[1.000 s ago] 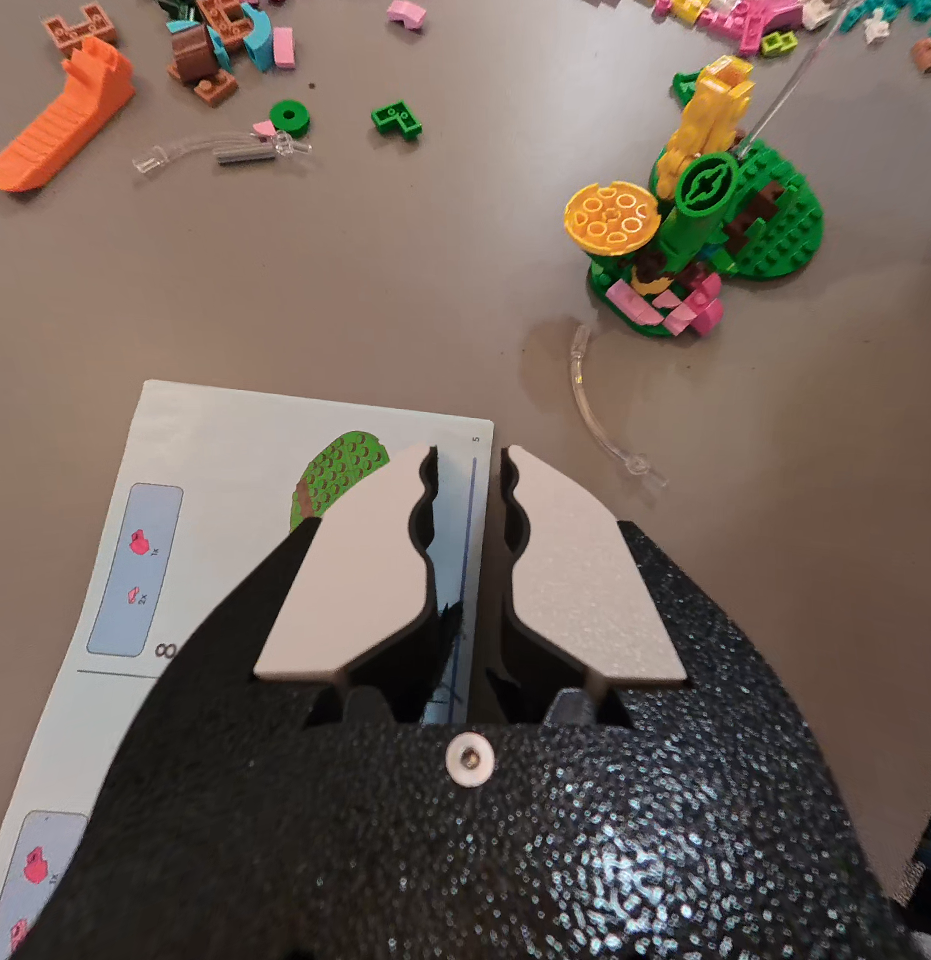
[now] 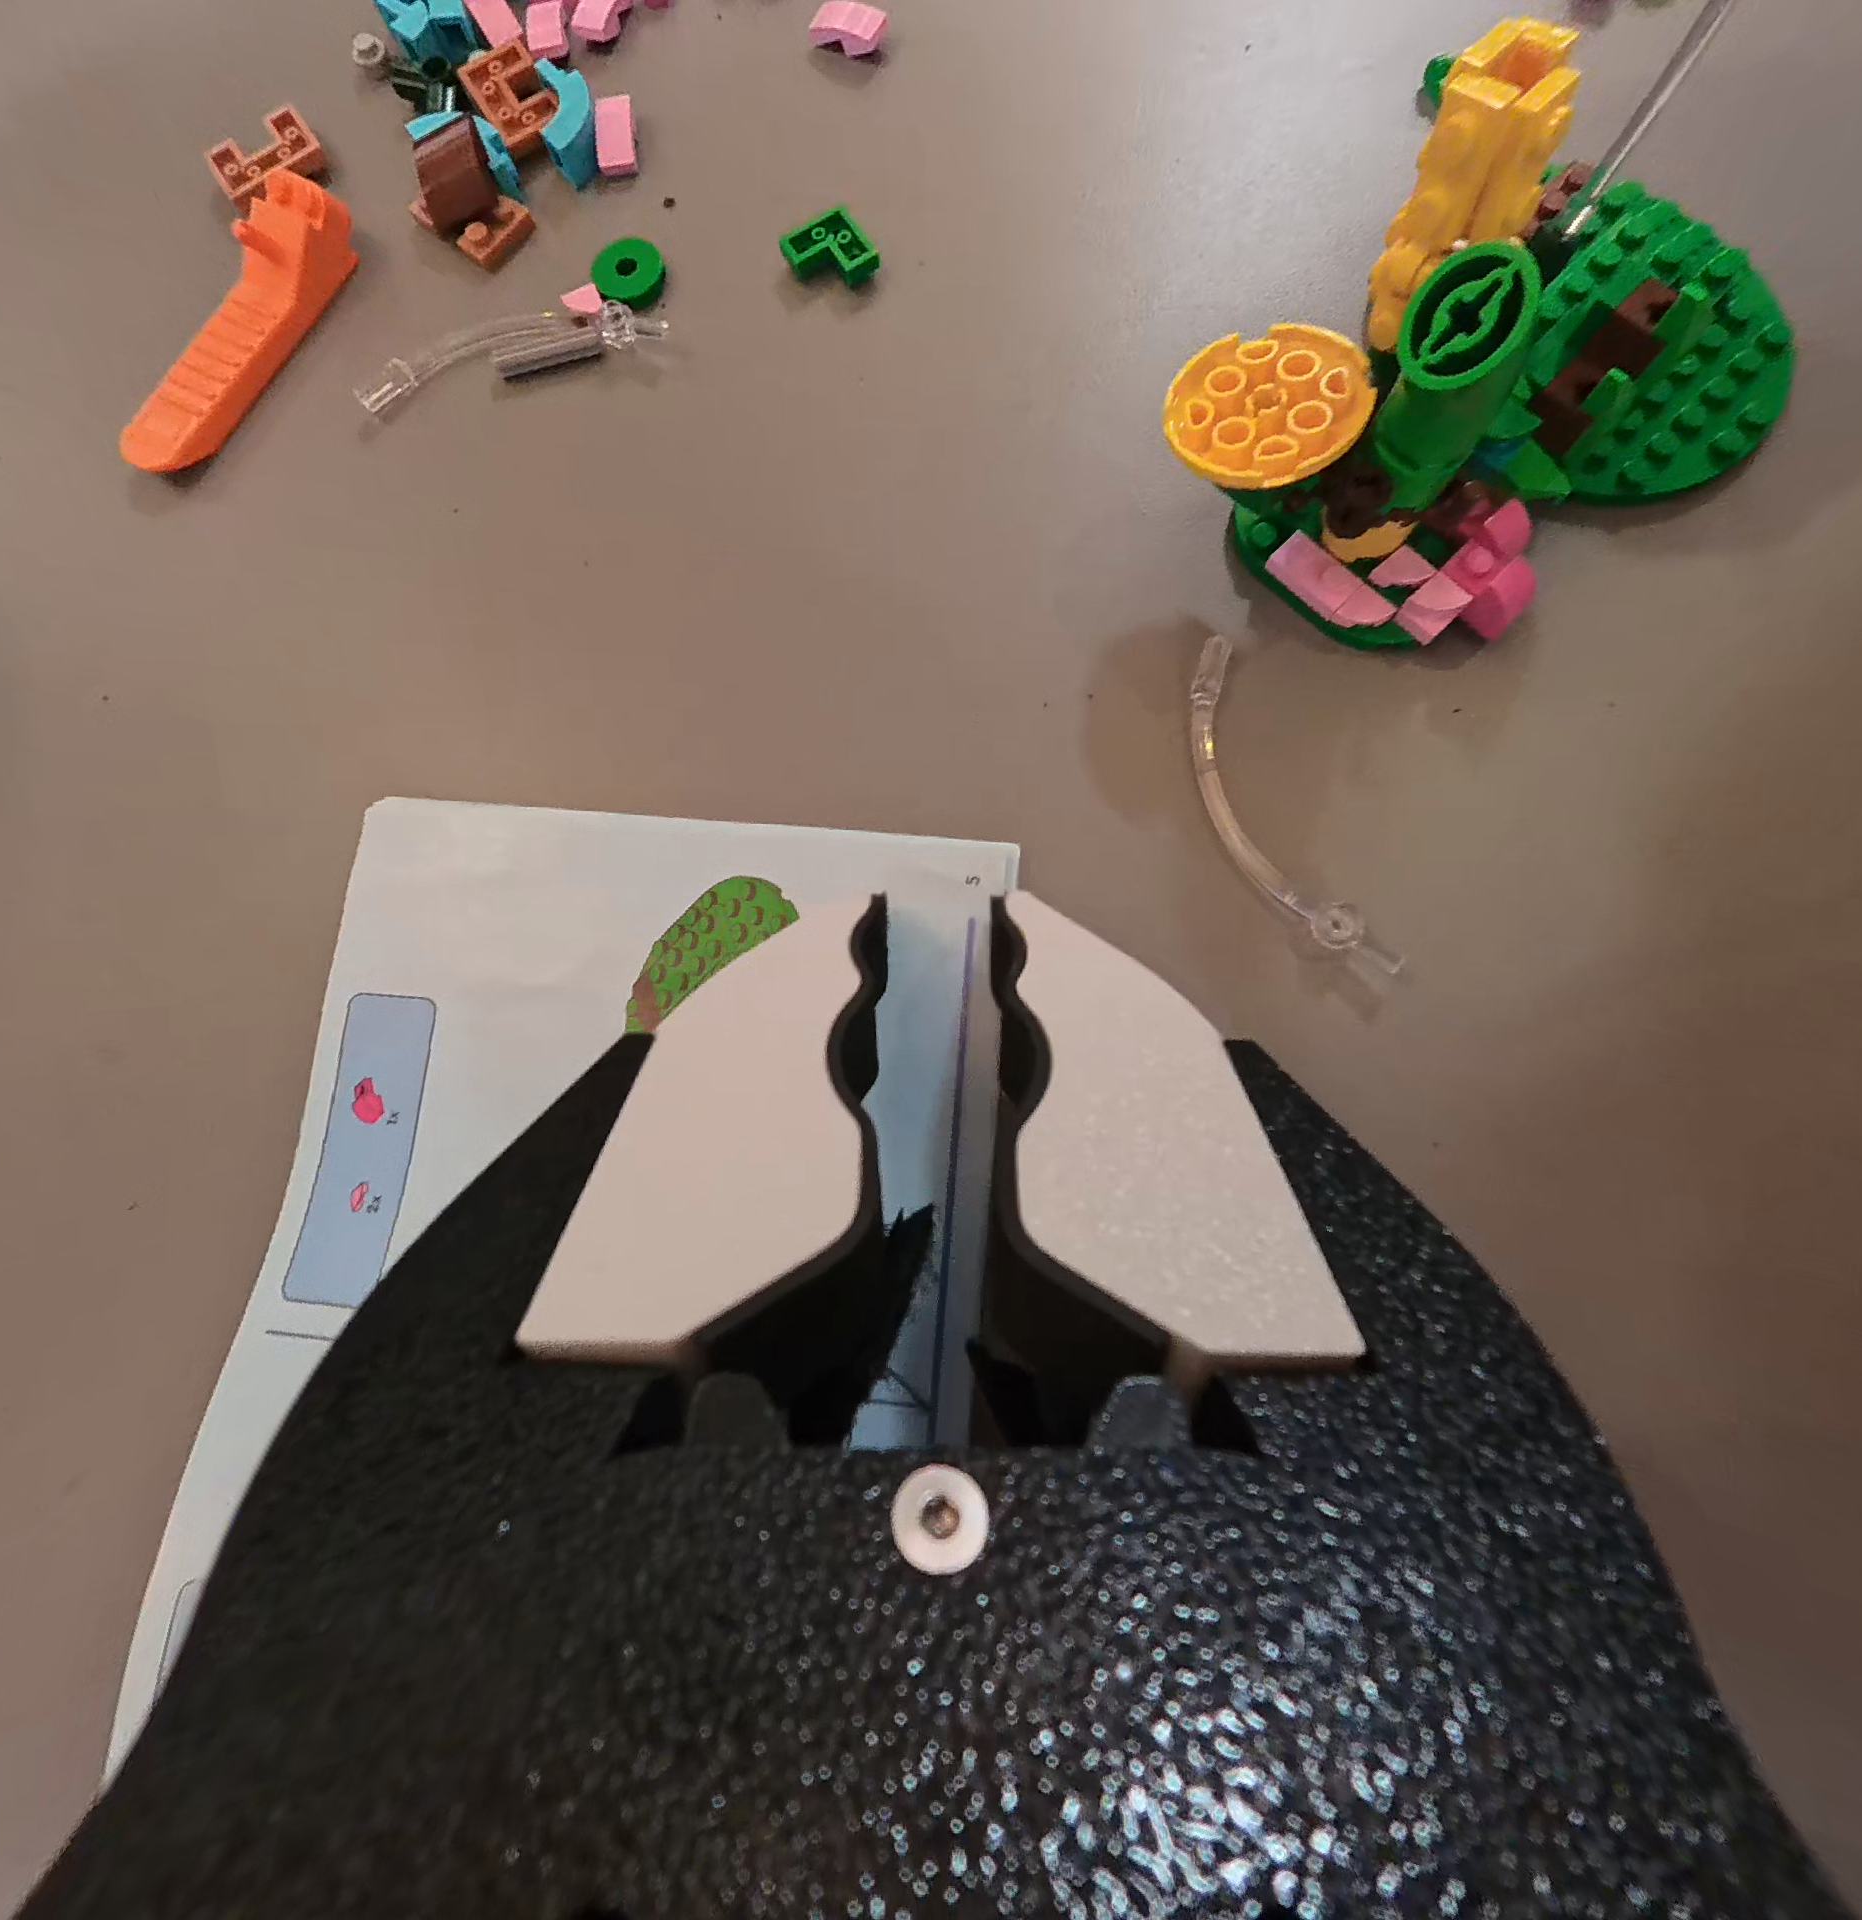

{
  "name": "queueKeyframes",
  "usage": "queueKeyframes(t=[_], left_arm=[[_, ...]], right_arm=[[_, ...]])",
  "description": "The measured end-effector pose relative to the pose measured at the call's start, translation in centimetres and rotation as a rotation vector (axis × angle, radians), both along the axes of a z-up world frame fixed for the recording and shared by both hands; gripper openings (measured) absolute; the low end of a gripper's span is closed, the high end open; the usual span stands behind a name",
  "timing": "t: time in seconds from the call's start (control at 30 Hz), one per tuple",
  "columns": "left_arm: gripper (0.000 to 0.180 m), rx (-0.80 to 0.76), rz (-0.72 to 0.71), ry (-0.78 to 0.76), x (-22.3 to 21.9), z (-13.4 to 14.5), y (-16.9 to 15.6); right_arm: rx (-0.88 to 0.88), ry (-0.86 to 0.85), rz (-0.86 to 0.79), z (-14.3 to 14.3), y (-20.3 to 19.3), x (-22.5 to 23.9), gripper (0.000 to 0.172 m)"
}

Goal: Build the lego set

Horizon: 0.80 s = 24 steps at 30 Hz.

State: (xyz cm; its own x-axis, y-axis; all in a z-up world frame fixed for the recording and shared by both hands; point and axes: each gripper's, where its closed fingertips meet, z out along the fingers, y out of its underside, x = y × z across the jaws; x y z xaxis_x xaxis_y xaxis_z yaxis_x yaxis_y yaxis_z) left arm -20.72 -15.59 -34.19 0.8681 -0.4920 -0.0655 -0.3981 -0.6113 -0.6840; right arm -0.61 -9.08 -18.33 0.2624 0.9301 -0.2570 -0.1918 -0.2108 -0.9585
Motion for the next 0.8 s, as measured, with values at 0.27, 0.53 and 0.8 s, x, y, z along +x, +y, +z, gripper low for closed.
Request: queueKeyframes(t=[0.27, 0.53, 0.8], left_arm=[[0.026, 0.014, 0.015, 0.011, 0.21, -0.08, 0.53], [0.022, -0.003, -0.007, -0.015, 0.59, -0.13, 0.24], [0.02, 0.005, 0.005, -0.01, 0.35, -0.09, 0.33]], right_arm=[[-0.002, 0.004, 0.002, 0.02, 0.0, 0.0, 0.013], [-0.008, 0.01, 0.008, 0.09, -0.05, 0.01, 0.013], [-0.007, 0.011, 0.011, 0.12, -0.08, 0.01, 0.013]])
